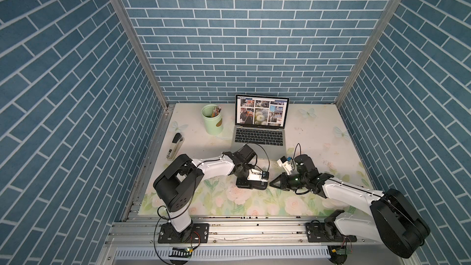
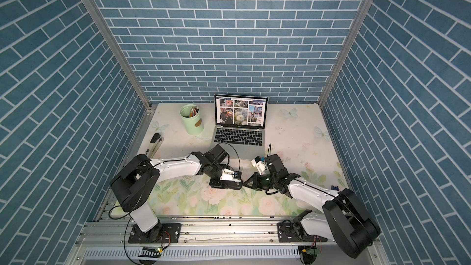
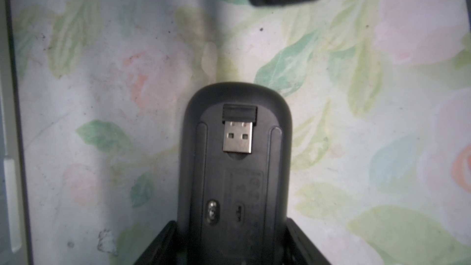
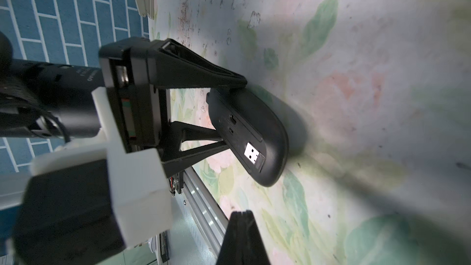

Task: Remove the wireless mouse receiver from the laptop
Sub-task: Insert the USB plug into the mouse.

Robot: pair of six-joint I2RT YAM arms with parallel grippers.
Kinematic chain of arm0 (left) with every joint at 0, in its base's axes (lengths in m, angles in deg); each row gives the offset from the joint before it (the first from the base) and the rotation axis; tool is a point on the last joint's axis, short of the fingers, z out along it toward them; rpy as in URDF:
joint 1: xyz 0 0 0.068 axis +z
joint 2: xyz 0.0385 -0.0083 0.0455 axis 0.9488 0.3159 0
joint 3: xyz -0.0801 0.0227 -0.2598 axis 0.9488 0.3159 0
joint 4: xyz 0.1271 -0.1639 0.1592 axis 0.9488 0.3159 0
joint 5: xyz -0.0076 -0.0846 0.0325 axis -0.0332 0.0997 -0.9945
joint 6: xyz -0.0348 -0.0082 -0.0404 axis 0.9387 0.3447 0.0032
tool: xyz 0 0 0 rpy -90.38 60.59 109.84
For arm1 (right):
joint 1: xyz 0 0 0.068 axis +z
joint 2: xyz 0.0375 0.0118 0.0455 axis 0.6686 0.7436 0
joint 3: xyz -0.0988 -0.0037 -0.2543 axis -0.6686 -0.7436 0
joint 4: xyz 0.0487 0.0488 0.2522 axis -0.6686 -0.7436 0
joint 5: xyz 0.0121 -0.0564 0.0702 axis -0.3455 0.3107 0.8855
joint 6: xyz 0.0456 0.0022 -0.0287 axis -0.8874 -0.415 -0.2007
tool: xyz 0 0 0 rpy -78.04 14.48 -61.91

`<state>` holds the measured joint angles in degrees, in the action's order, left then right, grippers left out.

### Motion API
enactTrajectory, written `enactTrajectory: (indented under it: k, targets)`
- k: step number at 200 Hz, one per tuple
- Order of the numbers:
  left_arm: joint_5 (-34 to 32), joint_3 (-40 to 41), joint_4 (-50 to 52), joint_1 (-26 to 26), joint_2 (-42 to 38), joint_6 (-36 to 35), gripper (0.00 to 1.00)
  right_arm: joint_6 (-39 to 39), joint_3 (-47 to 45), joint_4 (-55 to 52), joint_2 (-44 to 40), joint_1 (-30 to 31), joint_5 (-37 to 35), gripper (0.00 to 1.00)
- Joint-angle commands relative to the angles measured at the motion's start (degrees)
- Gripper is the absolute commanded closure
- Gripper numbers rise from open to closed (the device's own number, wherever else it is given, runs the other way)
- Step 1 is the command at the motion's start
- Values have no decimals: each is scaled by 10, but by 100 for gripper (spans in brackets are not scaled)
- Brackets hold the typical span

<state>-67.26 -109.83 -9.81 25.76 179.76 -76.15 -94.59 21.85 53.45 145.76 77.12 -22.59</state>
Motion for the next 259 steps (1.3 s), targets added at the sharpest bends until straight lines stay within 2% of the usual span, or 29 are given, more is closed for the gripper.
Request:
enactTrajectory:
  k: [1,90,259]
  targets:
    - [-17,1,27,-6,20,-7,36,16,10,19,20,7,10,100]
    - [-18,0,28,-8,25,-1,36,51,67,35,113,18,29,100]
    - [-19,-1,29,-8,29,6,36,63,97,51,190,27,33,100]
